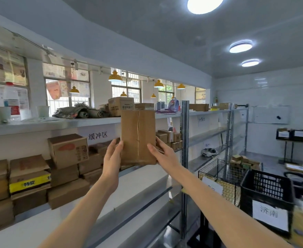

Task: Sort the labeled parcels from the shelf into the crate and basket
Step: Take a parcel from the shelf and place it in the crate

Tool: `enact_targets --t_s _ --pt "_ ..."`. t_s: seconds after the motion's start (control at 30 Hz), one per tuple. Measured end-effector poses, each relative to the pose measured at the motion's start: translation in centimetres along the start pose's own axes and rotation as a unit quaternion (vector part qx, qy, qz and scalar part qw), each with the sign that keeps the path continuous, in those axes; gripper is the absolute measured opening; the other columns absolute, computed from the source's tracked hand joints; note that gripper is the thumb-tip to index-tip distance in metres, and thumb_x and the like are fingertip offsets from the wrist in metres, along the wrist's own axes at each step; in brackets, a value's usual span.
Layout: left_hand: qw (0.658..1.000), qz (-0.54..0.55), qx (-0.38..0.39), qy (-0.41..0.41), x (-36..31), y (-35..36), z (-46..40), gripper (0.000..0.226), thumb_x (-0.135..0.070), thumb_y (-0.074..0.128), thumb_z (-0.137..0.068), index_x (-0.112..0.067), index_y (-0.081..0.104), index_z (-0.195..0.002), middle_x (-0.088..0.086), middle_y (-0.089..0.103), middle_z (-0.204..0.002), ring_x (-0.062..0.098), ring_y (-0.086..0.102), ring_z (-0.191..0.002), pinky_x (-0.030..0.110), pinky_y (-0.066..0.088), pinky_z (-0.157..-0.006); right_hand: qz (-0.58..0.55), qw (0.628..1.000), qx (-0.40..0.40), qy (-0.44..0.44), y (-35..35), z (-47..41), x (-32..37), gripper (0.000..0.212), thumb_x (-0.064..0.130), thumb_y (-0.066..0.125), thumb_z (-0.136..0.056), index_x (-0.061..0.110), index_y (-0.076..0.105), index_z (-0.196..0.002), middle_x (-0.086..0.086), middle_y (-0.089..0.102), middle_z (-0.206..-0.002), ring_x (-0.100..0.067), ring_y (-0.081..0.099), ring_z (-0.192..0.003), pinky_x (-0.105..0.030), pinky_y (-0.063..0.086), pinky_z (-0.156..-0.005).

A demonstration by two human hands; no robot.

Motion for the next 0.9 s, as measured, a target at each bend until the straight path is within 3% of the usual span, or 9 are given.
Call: enact_targets --t_s 0.1,0.23,0.3,0.4,0.57,0.67,0.73,0.8,0.9 --pt "0.999 -0.006 0.029 -0.012 1.2 2.2 -2.0 0.04 -0.052 0.043 -0.104 -0.036 0.056 -0.138 -0.005 0.061 -0.133 0.02 0.057 -0.123 0.044 0.042 -0.109 0.02 0.999 -0.036 0.001 -2.1 -1.0 -0.8 0.073 0.054 0.059 -0.09 0.028 0.037 -0.154 0.009 0.06 -0.133 -0.013 0.061 -0.121 -0.042 0.052 -0.105" --pt "0.996 -0.026 0.079 -0.006 2.8 5.4 -4.8 0.058 -0.067 0.059 -0.085 -0.043 0.053 -0.138 -0.006 0.06 -0.131 0.021 0.058 -0.121 0.046 0.048 -0.102 0.028 0.997 -0.072 0.002 -5.4 -2.5 -2.3 0.032 0.037 0.049 -0.104 0.04 0.047 -0.136 0.017 0.061 -0.123 -0.003 0.061 -0.111 -0.022 0.056 -0.091" --pt "0.995 -0.017 0.089 -0.034 3.5 7.3 -6.1 0.084 -0.068 0.067 -0.075 -0.035 0.042 -0.148 -0.004 0.056 -0.134 0.023 0.058 -0.121 0.051 0.046 -0.107 0.035 0.995 -0.098 0.003 -7.3 -3.4 -3.0 0.037 0.036 0.047 -0.106 0.038 0.044 -0.142 0.017 0.06 -0.125 -0.002 0.06 -0.111 -0.021 0.056 -0.09" --pt "0.989 -0.01 0.137 -0.05 4.7 10.1 -8.2 0.092 -0.065 0.074 -0.068 -0.026 0.044 -0.146 -0.005 0.061 -0.131 0.019 0.061 -0.116 0.048 0.047 -0.107 0.071 0.985 -0.156 0.004 -10.0 -4.7 -4.0 0.048 0.033 0.048 -0.106 0.035 0.036 -0.152 0.01 0.063 -0.124 0.005 0.06 -0.104 -0.007 0.052 -0.073" --pt "0.984 0.015 0.165 -0.059 7.3 14.1 -11.1 0.106 -0.057 0.082 -0.058 -0.019 0.043 -0.149 0.002 0.061 -0.133 0.02 0.061 -0.115 0.038 0.051 -0.099 0.137 0.963 -0.229 0.024 -13.8 -6.6 -5.5 0.038 0.022 0.05 -0.106 0.052 0.052 -0.128 0.003 0.062 -0.127 -0.005 0.062 -0.108 -0.023 0.055 -0.081" --pt "0.979 0.056 0.182 -0.067 8.9 16.0 -12.4 0.11 -0.062 0.084 -0.055 -0.023 0.044 -0.15 0.003 0.061 -0.133 0.023 0.063 -0.115 0.046 0.053 -0.101 0.164 0.953 -0.245 0.068 -15.9 -7.0 -6.4 0.031 0.031 0.048 -0.107 0.043 0.056 -0.134 0.008 0.058 -0.129 -0.007 0.056 -0.11 -0.026 0.051 -0.09" --pt "0.972 0.09 0.198 -0.086 10.1 17.2 -13.1 0.103 -0.063 0.084 -0.056 -0.03 0.048 -0.146 0.003 0.064 -0.13 0.024 0.065 -0.113 0.051 0.052 -0.101 0.147 0.952 -0.247 0.104 -16.9 -6.8 -7.0 0.029 0.051 0.048 -0.102 0.04 0.063 -0.123 0.008 0.063 -0.124 -0.014 0.059 -0.116 -0.036 0.049 -0.102" --pt "0.965 0.116 0.21 -0.104 11.3 18.9 -13.8 0.074 -0.053 0.081 -0.067 -0.039 0.054 -0.135 0.004 0.067 -0.126 0.025 0.068 -0.109 0.052 0.053 -0.1 0.13 0.95 -0.253 0.132 -18.2 -6.7 -8.1 0.057 0.072 0.05 -0.09 0.033 0.063 -0.129 0.008 0.06 -0.131 -0.016 0.055 -0.125 -0.045 0.04 -0.114" --pt "0.953 0.141 0.243 -0.114 12.7 22.0 -14.4 0.05 -0.03 0.075 -0.087 -0.04 0.054 -0.132 0.002 0.07 -0.116 0.024 0.071 -0.101 0.044 0.058 -0.082 0.091 0.947 -0.265 0.154 -20.2 -6.4 -9.7 0.069 0.067 0.052 -0.09 0.024 0.053 -0.145 0.01 0.064 -0.127 -0.008 0.06 -0.115 -0.035 0.052 -0.1"
Point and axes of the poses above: each hand's wrist, its own z-axis away from the middle knuckle, its own y-axis out of the palm, x = y × z, the point moved 2 cm from there along -z, towards the middle knuckle
